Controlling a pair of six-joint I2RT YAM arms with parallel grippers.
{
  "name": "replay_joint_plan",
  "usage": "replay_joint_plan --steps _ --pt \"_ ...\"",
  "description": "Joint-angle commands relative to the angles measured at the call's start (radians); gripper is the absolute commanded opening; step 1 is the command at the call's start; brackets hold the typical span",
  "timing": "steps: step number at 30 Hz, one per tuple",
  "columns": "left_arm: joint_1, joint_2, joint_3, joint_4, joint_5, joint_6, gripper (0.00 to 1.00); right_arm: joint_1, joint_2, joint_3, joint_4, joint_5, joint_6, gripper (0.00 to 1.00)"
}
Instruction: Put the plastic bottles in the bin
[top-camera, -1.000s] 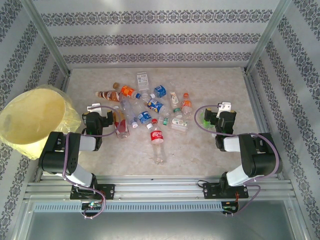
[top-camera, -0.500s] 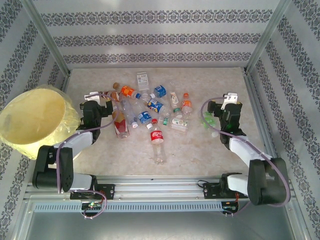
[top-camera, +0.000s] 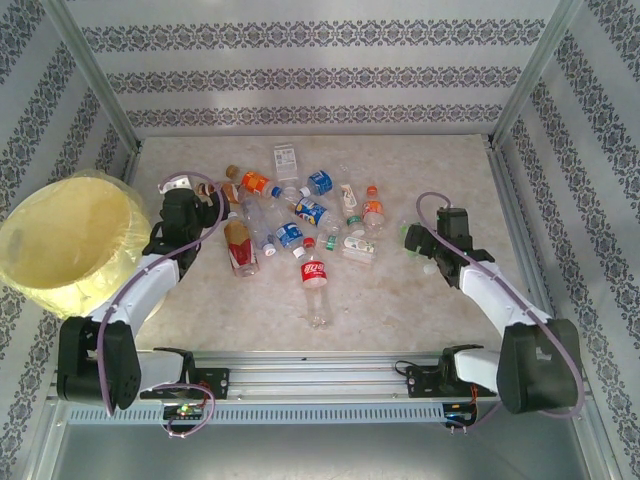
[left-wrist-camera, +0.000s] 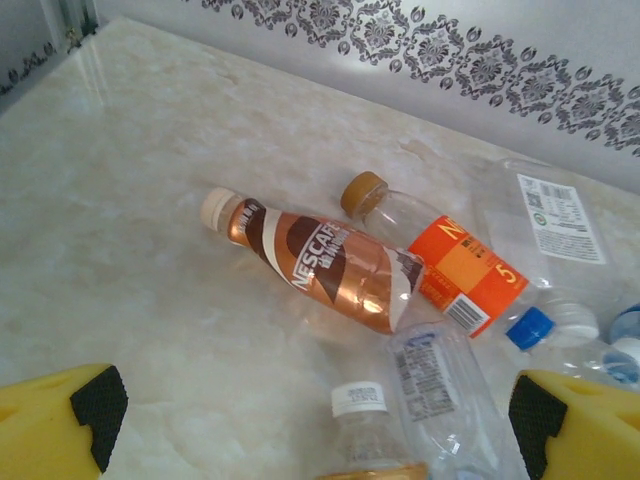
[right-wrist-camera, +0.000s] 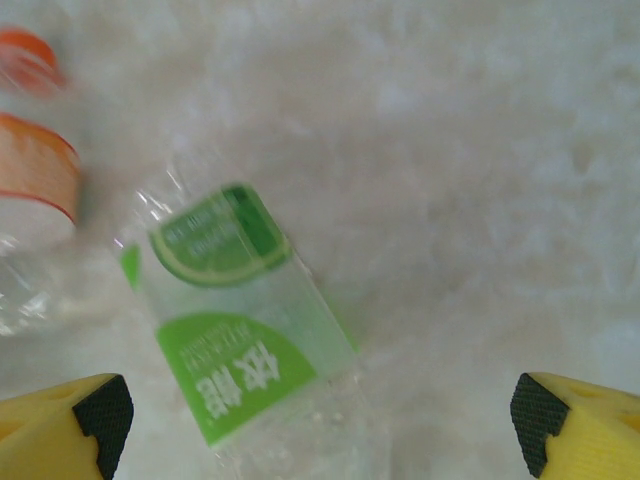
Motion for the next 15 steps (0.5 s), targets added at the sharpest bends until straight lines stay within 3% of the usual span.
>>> replay_joint_plan --steps 1,12,15 --pt "-0.01 -0.031 0.027 -0.057 0.031 -0.089 0.99 0.016 0.062 0.066 -0.117 -0.025 0.039 0.98" --pt "-0.01 -0.009 0.047 -0.051 0.065 -0.122 0.99 0.046 0.181 0.104 -0.156 -0.119 0.118 0.98" --pt "-0.01 0.013 0.052 -0.037 0.076 -0.135 0.99 0.063 0.21 0.11 -0.182 -0.02 0.127 0.98"
